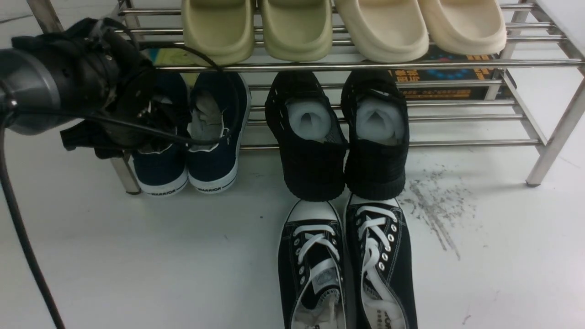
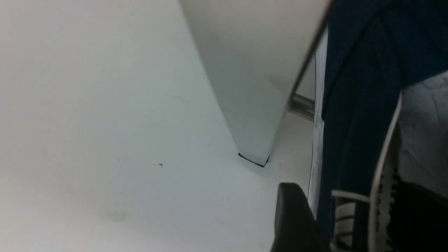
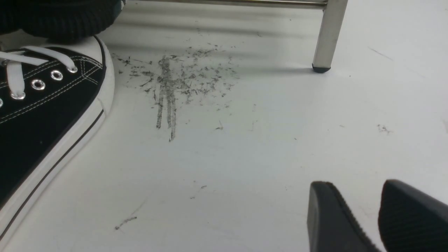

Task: Take the shoes off the shelf with your hand on the white table.
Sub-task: 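Grasp the leftmost shoe on the bottom shelf of the shoe rack with the left gripper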

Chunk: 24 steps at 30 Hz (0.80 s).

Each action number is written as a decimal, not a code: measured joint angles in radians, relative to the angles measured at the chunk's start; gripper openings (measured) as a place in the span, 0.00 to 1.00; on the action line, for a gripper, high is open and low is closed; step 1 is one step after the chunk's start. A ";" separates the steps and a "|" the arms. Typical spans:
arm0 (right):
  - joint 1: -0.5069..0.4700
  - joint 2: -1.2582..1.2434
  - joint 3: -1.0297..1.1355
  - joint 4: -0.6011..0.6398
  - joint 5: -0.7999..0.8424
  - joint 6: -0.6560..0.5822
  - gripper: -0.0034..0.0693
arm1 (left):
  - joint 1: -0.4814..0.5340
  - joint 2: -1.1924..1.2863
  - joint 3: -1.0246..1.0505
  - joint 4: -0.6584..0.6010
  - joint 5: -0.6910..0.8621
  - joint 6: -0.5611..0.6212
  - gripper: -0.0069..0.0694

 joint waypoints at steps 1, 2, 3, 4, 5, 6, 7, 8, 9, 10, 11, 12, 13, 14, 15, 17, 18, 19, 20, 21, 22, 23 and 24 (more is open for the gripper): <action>0.000 0.000 0.000 0.000 0.000 0.000 0.37 | 0.000 0.014 0.000 0.015 -0.002 -0.001 0.62; 0.000 0.000 0.000 0.000 0.000 0.000 0.37 | 0.000 0.021 0.000 0.024 -0.004 -0.005 0.62; 0.000 0.000 0.000 0.000 0.000 0.000 0.37 | 0.000 0.028 0.000 0.037 -0.002 -0.013 0.61; 0.000 0.000 0.000 0.000 0.000 0.000 0.37 | 0.000 0.031 0.000 0.045 -0.002 -0.023 0.61; 0.000 0.000 0.000 0.000 0.000 0.000 0.37 | 0.000 0.032 0.000 0.053 -0.002 -0.033 0.61; 0.000 0.000 0.000 0.000 0.000 0.000 0.37 | 0.000 0.032 0.000 0.056 -0.002 -0.037 0.60; 0.000 0.000 0.000 0.000 0.000 0.000 0.37 | 0.000 0.033 0.000 0.066 -0.003 -0.058 0.59; 0.000 0.000 0.000 0.000 0.000 0.000 0.37 | 0.000 0.033 0.000 0.074 -0.003 -0.069 0.58; 0.000 0.000 0.000 0.000 0.000 0.000 0.37 | 0.000 0.034 0.000 0.079 -0.003 -0.079 0.57; 0.000 0.000 0.000 0.000 0.000 0.000 0.37 | 0.000 0.034 0.000 0.081 -0.003 -0.087 0.56; 0.000 0.000 0.000 0.000 0.000 0.000 0.37 | 0.000 0.034 0.000 0.084 -0.004 -0.096 0.54; 0.000 0.000 0.000 0.000 0.000 0.000 0.37 | 0.000 0.034 0.000 0.084 -0.004 -0.097 0.54; 0.000 0.000 0.000 0.000 0.000 0.000 0.37 | 0.000 0.034 0.000 0.087 -0.008 -0.105 0.51; 0.000 0.000 0.000 0.000 0.000 0.000 0.37 | 0.000 0.034 0.000 0.088 -0.009 -0.106 0.50; 0.000 0.000 0.000 0.000 0.000 0.000 0.37 | 0.000 0.034 0.000 0.088 -0.009 -0.106 0.50; 0.000 0.000 0.000 0.000 0.000 0.000 0.37 | 0.000 0.034 0.000 0.089 -0.011 -0.109 0.43; 0.000 0.000 0.000 0.000 0.000 0.000 0.37 | 0.000 0.034 0.000 0.089 -0.011 -0.109 0.43; 0.000 0.000 0.000 0.000 0.000 0.000 0.37 | 0.000 0.034 0.000 0.089 -0.012 -0.109 0.38; 0.000 0.000 0.000 0.000 0.000 0.000 0.37 | 0.000 0.034 0.000 0.089 -0.012 -0.109 0.38; 0.000 0.000 0.000 0.000 0.000 0.000 0.37 | 0.000 0.034 0.000 0.089 -0.012 -0.108 0.31; 0.000 0.000 0.000 0.000 0.000 0.000 0.37 | 0.000 0.034 0.000 0.087 -0.012 -0.102 0.27; 0.000 0.000 0.000 0.000 0.000 0.000 0.37 | 0.000 0.031 0.000 0.080 -0.011 -0.092 0.22; 0.000 0.000 0.000 0.000 0.000 0.000 0.37 | 0.000 0.030 0.000 0.078 -0.010 -0.085 0.22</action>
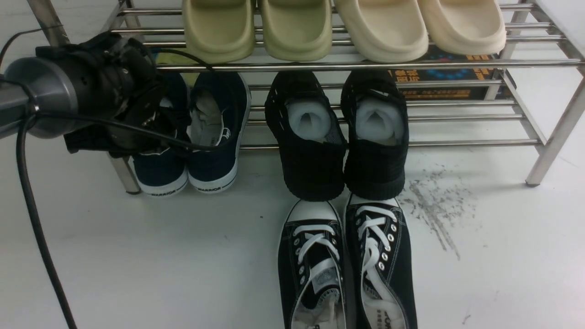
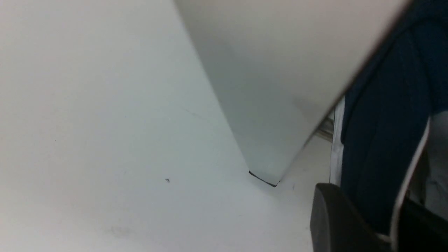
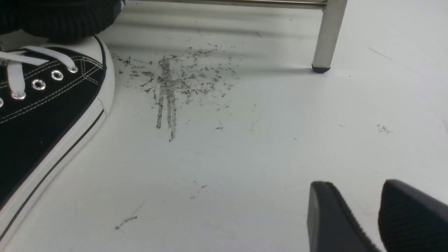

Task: Take the shoes off the shelf with your hand on the white table.
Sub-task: 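Grasp the leftmost shoe on the bottom shelf of the shoe rack with the left gripper, then set the held shoe down on the floor in front of the rack with the left gripper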

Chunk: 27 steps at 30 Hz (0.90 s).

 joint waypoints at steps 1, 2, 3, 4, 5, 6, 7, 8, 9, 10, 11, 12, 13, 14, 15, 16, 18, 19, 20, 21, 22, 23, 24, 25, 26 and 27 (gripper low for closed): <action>0.000 0.000 0.000 0.000 0.000 0.000 0.37 | 0.000 -0.009 0.000 -0.018 0.000 0.040 0.16; 0.000 0.000 0.000 0.000 0.000 0.000 0.37 | 0.000 -0.019 0.000 -0.040 0.003 0.075 0.14; 0.000 0.000 0.000 0.000 0.000 0.000 0.37 | 0.000 -0.019 0.000 -0.040 0.004 0.083 0.14; 0.000 0.000 0.000 0.000 0.000 0.000 0.37 | 0.000 -0.041 0.000 -0.066 0.017 0.139 0.14; 0.000 0.000 0.000 0.000 0.000 0.000 0.37 | 0.000 -0.056 0.000 -0.086 0.027 0.169 0.14; 0.000 0.000 0.000 0.000 0.000 0.000 0.37 | 0.000 -0.080 0.000 -0.109 0.051 0.215 0.14; 0.000 0.000 0.000 0.000 0.000 0.000 0.37 | 0.000 -0.102 0.000 -0.126 0.069 0.245 0.14; 0.000 0.000 0.000 0.000 0.000 0.000 0.37 | 0.000 -0.125 0.000 -0.143 0.088 0.268 0.14; 0.000 0.000 0.000 0.000 0.000 0.000 0.37 | 0.000 -0.147 0.000 -0.155 0.108 0.284 0.14; 0.000 0.000 0.000 0.000 0.000 0.000 0.37 | 0.000 -0.177 0.000 -0.171 0.138 0.306 0.14; 0.000 0.000 0.000 0.000 0.000 0.000 0.37 | 0.000 -0.192 0.000 -0.176 0.156 0.318 0.14; 0.000 0.000 0.000 0.000 0.000 0.000 0.37 | 0.000 -0.196 0.000 -0.177 0.160 0.318 0.14; 0.000 0.000 0.000 0.000 0.000 0.000 0.37 | 0.000 -0.221 0.000 -0.186 0.185 0.335 0.14; 0.000 0.000 0.000 0.000 0.000 0.000 0.37 | 0.000 -0.239 0.000 -0.194 0.207 0.352 0.14; 0.000 0.000 0.000 0.000 0.000 0.000 0.37 | 0.000 -0.253 0.000 -0.198 0.222 0.359 0.14; 0.000 0.000 0.000 0.000 0.000 0.000 0.37 | 0.000 -0.260 0.000 -0.203 0.234 0.368 0.14; 0.000 0.000 0.000 0.000 0.000 0.000 0.37 | 0.000 -0.306 0.000 -0.238 0.283 0.406 0.14; 0.000 0.000 0.000 0.000 0.000 0.000 0.37 | 0.000 -0.326 0.000 -0.258 0.307 0.427 0.14; 0.000 0.000 0.000 0.000 0.000 0.000 0.37 | 0.000 -0.347 0.000 -0.281 0.330 0.451 0.14; 0.000 0.000 0.000 0.000 0.000 0.000 0.37 | 0.000 -0.360 0.000 -0.301 0.345 0.469 0.14; 0.000 0.000 0.000 0.000 0.000 0.000 0.37 | 0.000 -0.383 0.000 -0.327 0.375 0.490 0.14; 0.000 0.000 0.000 0.000 0.000 0.000 0.37 | 0.000 -0.408 0.000 -0.352 0.408 0.506 0.14; 0.000 0.000 0.000 0.000 0.000 0.000 0.37 | 0.000 -0.430 0.002 -0.370 0.437 0.516 0.14; 0.000 0.000 0.000 0.000 0.000 0.000 0.37 | 0.000 -0.459 0.009 -0.387 0.454 0.523 0.14; 0.000 0.000 0.000 0.000 0.000 0.000 0.37 | 0.000 -0.491 0.023 -0.399 0.470 0.527 0.14; 0.000 0.000 0.000 0.000 0.000 0.000 0.37 | 0.000 -0.526 0.048 -0.407 0.477 0.525 0.14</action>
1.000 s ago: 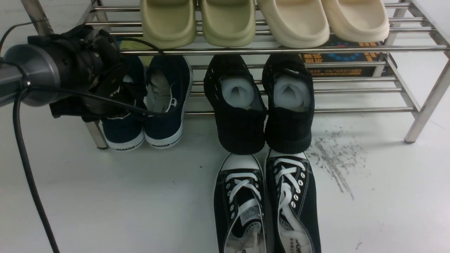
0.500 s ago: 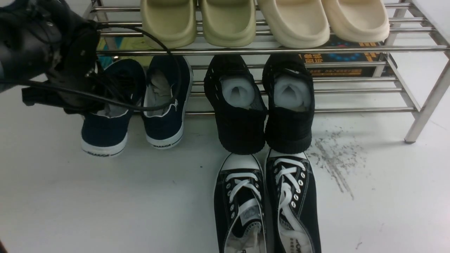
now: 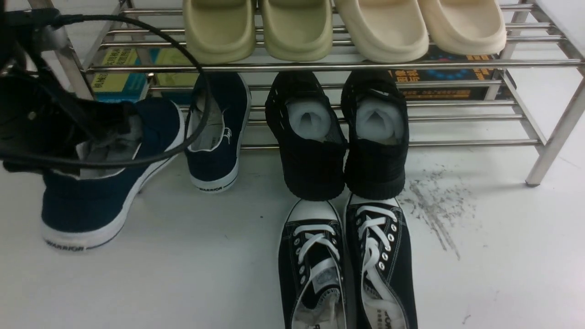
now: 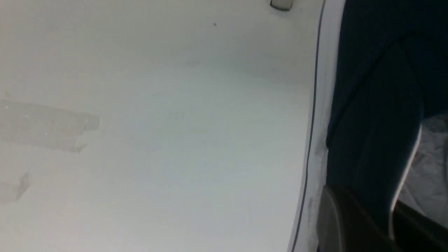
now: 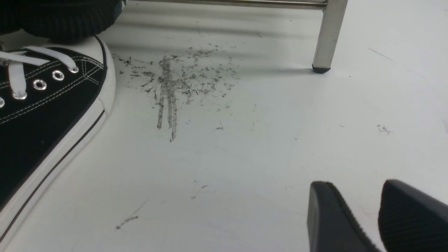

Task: Take the shoes off the shelf with your hand on the white table.
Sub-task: 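Set the held shoe down on the floor in front of the rack with the left gripper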

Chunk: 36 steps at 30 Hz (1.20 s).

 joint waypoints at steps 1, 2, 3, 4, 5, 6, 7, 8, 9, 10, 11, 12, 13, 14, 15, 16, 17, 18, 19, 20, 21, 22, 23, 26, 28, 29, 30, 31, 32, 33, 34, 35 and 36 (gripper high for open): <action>0.000 0.000 0.000 0.000 0.000 0.000 0.37 | 0.000 -0.015 0.005 -0.002 0.000 -0.001 0.14; 0.000 0.000 0.000 0.000 0.000 0.000 0.37 | 0.000 -0.075 0.064 -0.002 0.001 -0.036 0.14; 0.000 0.000 0.000 0.000 0.000 0.000 0.37 | 0.000 -0.083 0.072 -0.002 0.001 -0.041 0.14; 0.000 0.000 0.000 0.000 0.000 0.000 0.37 | 0.000 -0.152 0.142 0.004 -0.011 -0.089 0.14; 0.000 0.000 0.000 0.000 0.000 0.000 0.37 | 0.000 -0.188 0.191 0.005 -0.023 -0.113 0.14; 0.000 0.000 0.000 0.000 0.000 0.000 0.37 | 0.000 -0.220 0.244 0.005 -0.037 -0.130 0.14; 0.000 0.000 0.000 0.000 0.000 0.000 0.37 | 0.000 -0.237 0.285 0.004 -0.049 -0.139 0.14; 0.000 0.000 0.000 0.000 0.000 0.000 0.37 | 0.001 -0.256 0.326 -0.002 -0.062 -0.145 0.14; 0.000 0.000 0.000 0.000 0.000 0.000 0.37 | 0.002 -0.275 0.376 -0.014 -0.091 -0.151 0.14; 0.000 0.000 0.000 0.000 0.000 0.000 0.37 | 0.002 -0.282 0.422 -0.029 -0.113 -0.153 0.14; 0.000 0.000 0.000 0.000 0.000 0.000 0.37 | 0.002 -0.284 0.456 -0.045 -0.135 -0.153 0.14; 0.000 0.000 0.000 0.000 0.000 0.000 0.37 | 0.002 -0.283 0.501 -0.070 -0.177 -0.152 0.14; 0.000 0.000 0.000 0.000 0.000 0.000 0.37 | 0.002 -0.278 0.528 -0.088 -0.208 -0.146 0.14; 0.000 0.000 0.000 0.000 0.000 0.000 0.37 | 0.002 -0.270 0.555 -0.107 -0.247 -0.135 0.14; 0.000 0.000 0.000 0.000 0.000 0.000 0.37 | 0.002 -0.259 0.573 -0.121 -0.285 -0.125 0.14; 0.000 0.000 0.000 0.000 0.000 0.000 0.37 | 0.002 -0.245 0.593 -0.140 -0.327 -0.104 0.14; 0.000 0.000 0.000 0.000 0.000 0.000 0.37 | 0.002 -0.230 0.599 -0.149 -0.355 -0.091 0.14; 0.000 0.000 0.000 0.000 0.000 0.000 0.37 | 0.002 -0.214 0.601 -0.151 -0.379 -0.081 0.14; 0.000 0.000 0.000 0.000 0.000 0.000 0.37 | 0.002 -0.197 0.600 -0.152 -0.397 -0.075 0.14; 0.000 0.000 0.000 0.000 0.000 0.000 0.37 | 0.002 -0.182 0.601 -0.152 -0.411 -0.075 0.14; 0.000 0.000 0.000 0.000 0.000 0.000 0.37 | 0.002 -0.168 0.601 -0.152 -0.421 -0.075 0.14; 0.000 0.000 0.000 0.000 0.000 0.000 0.37 | 0.002 -0.164 0.602 -0.151 -0.424 -0.075 0.14; 0.000 0.000 0.000 0.000 0.000 0.000 0.37 | 0.002 -0.144 0.604 -0.151 -0.435 -0.077 0.14; 0.000 0.000 0.000 0.000 0.000 0.000 0.37 | 0.002 -0.067 0.613 -0.153 -0.479 -0.077 0.14; 0.000 0.000 0.000 0.000 0.000 0.000 0.37 | 0.002 -0.037 0.613 -0.154 -0.516 -0.077 0.14; 0.000 0.000 0.000 0.000 0.000 0.000 0.37 | 0.002 -0.017 0.613 -0.152 -0.547 -0.077 0.14; 0.000 0.000 0.000 0.000 0.000 0.000 0.37 | 0.002 -0.008 0.613 -0.151 -0.560 -0.077 0.14; 0.000 0.000 0.000 0.000 0.000 0.000 0.37 | 0.002 0.018 0.613 -0.149 -0.593 -0.077 0.14; 0.000 0.000 0.000 0.000 0.000 0.000 0.37 | 0.002 0.048 0.613 -0.150 -0.614 -0.076 0.14; 0.000 0.000 0.000 0.000 0.000 0.000 0.37 | 0.002 0.064 0.613 -0.151 -0.621 -0.076 0.14; 0.000 0.000 0.000 0.000 0.000 0.000 0.37 | 0.001 0.068 0.613 -0.151 -0.622 -0.075 0.14; 0.000 0.000 0.000 0.000 0.000 0.000 0.37 | 0.001 0.087 0.613 -0.149 -0.627 -0.074 0.14; 0.000 0.000 0.000 0.000 0.000 0.000 0.37 | 0.001 0.108 0.613 -0.145 -0.632 -0.073 0.14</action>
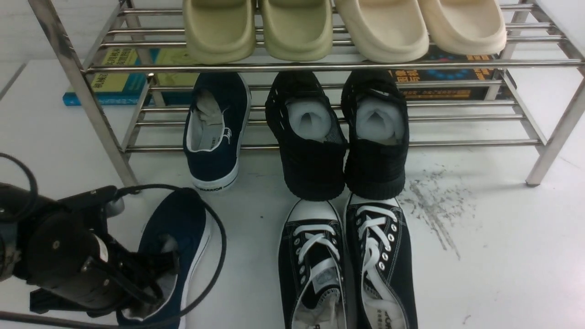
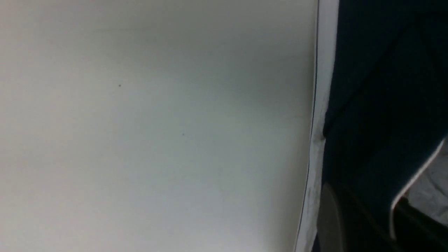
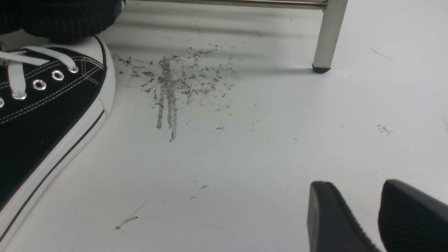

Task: Take the shoes off the shelf with your hand on the white table.
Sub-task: 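Set the held shoe down on the floor in front of the rack with the left gripper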

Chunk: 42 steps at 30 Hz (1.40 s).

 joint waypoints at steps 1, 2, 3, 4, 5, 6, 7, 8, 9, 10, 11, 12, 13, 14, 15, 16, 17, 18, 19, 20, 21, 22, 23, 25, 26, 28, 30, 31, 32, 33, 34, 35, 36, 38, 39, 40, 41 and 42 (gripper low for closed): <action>0.000 0.000 0.000 0.000 0.000 0.000 0.37 | 0.000 0.012 0.000 0.005 -0.002 0.000 0.14; 0.000 0.000 0.000 0.000 0.000 0.000 0.37 | 0.000 0.020 0.000 0.012 -0.002 0.000 0.15; 0.000 0.000 0.000 0.000 0.000 0.000 0.37 | 0.000 0.025 0.000 0.018 -0.002 0.000 0.15; 0.000 0.000 0.000 0.000 0.000 0.000 0.37 | 0.000 0.026 0.000 0.023 -0.001 0.000 0.15; 0.000 0.000 0.000 0.000 0.000 0.000 0.37 | 0.000 0.026 0.000 0.027 0.003 0.000 0.15; 0.000 0.000 0.000 0.000 0.000 0.000 0.37 | 0.000 0.026 -0.001 0.032 0.005 0.000 0.15; 0.000 0.000 0.000 0.000 0.000 0.000 0.37 | 0.000 0.026 -0.001 0.034 0.008 0.000 0.15; 0.000 0.000 0.000 0.000 0.000 0.000 0.37 | 0.000 0.026 -0.002 0.035 0.009 0.000 0.15; 0.000 0.000 0.000 0.000 0.000 0.000 0.37 | 0.000 0.026 -0.002 0.039 0.013 0.003 0.15; 0.000 0.000 0.000 0.000 0.000 0.000 0.37 | -0.001 0.026 -0.002 0.039 0.013 0.004 0.15; 0.000 0.000 0.000 0.000 0.000 0.000 0.37 | -0.007 0.026 -0.002 0.043 0.017 0.005 0.15; 0.000 0.000 0.000 0.000 0.000 0.000 0.37 | -0.019 0.026 -0.002 0.048 0.019 0.012 0.15; 0.000 0.000 0.000 0.000 0.000 0.000 0.37 | -0.035 0.026 -0.002 0.054 0.021 0.016 0.15; 0.000 0.000 0.000 0.000 0.000 0.000 0.37 | -0.056 0.026 -0.002 0.060 0.025 0.016 0.15; 0.000 0.000 0.000 0.000 0.000 0.000 0.37 | -0.079 0.026 -0.003 0.065 0.026 0.014 0.15; 0.000 0.000 0.000 0.000 0.000 0.000 0.37 | -0.084 0.026 -0.003 0.065 0.026 0.014 0.15; 0.000 0.000 0.000 0.000 0.000 0.000 0.37 | -0.119 0.027 -0.003 0.067 0.026 -0.001 0.15; 0.000 0.000 0.000 0.000 0.000 0.000 0.37 | -0.145 0.028 -0.003 0.069 0.024 -0.025 0.15; 0.000 0.000 0.000 0.000 0.000 0.000 0.37 | -0.162 0.028 -0.003 0.072 0.023 -0.048 0.15; 0.000 0.000 0.000 0.000 0.000 0.000 0.37 | -0.168 0.028 -0.003 0.073 0.023 -0.057 0.15; 0.000 0.000 0.000 0.000 0.000 0.000 0.37 | -0.182 0.028 -0.003 0.082 0.022 -0.086 0.15; 0.000 0.000 0.000 0.000 0.000 0.000 0.37 | -0.187 0.028 -0.004 0.088 0.024 -0.094 0.15; 0.000 0.000 0.000 0.000 0.000 0.000 0.37 | -0.187 0.028 -0.003 0.088 0.026 -0.096 0.15; 0.000 0.000 0.000 0.000 0.000 0.000 0.37 | -0.190 0.028 -0.005 0.103 0.044 -0.100 0.15; 0.000 0.000 0.000 0.000 0.000 0.000 0.37 | -0.190 0.028 -0.005 0.109 0.053 -0.098 0.15; 0.000 0.000 0.000 0.000 0.000 0.000 0.37 | -0.190 0.028 -0.005 0.114 0.074 -0.086 0.15; 0.000 0.000 0.000 0.000 0.000 0.000 0.37 | -0.190 0.028 -0.005 0.116 0.085 -0.076 0.15; 0.000 0.000 0.000 0.000 0.000 0.000 0.37 | -0.192 0.028 -0.005 0.117 0.094 -0.063 0.15; 0.000 0.000 0.000 0.000 0.000 0.000 0.37 | -0.192 0.028 -0.005 0.119 0.096 -0.062 0.15; 0.000 0.000 0.000 0.000 0.000 0.000 0.37 | -0.193 0.028 -0.006 0.119 0.108 -0.047 0.15; 0.000 0.000 0.000 0.000 0.000 0.000 0.37 | -0.193 0.028 -0.007 0.119 0.123 -0.042 0.15; 0.000 0.000 0.000 0.000 0.000 0.000 0.37 | -0.193 0.028 -0.008 0.119 0.126 -0.040 0.15; 0.000 0.000 0.000 0.000 0.000 0.000 0.37 | -0.193 0.028 -0.010 0.119 0.141 -0.030 0.15; 0.000 0.000 0.000 0.000 0.000 0.000 0.37 | -0.193 0.028 -0.010 0.119 0.171 -0.015 0.15; 0.000 0.000 0.000 0.000 0.000 0.000 0.37 | -0.193 0.028 -0.011 0.119 0.185 -0.007 0.15; 0.000 0.000 0.000 0.000 0.000 0.000 0.37 | -0.193 0.028 -0.011 0.118 0.190 -0.006 0.15; 0.000 0.000 0.000 0.000 0.000 0.000 0.37 | -0.194 0.028 -0.011 0.118 0.193 -0.005 0.15; 0.000 0.000 0.000 0.000 0.000 0.000 0.37 | -0.195 0.028 -0.011 0.118 0.194 -0.005 0.15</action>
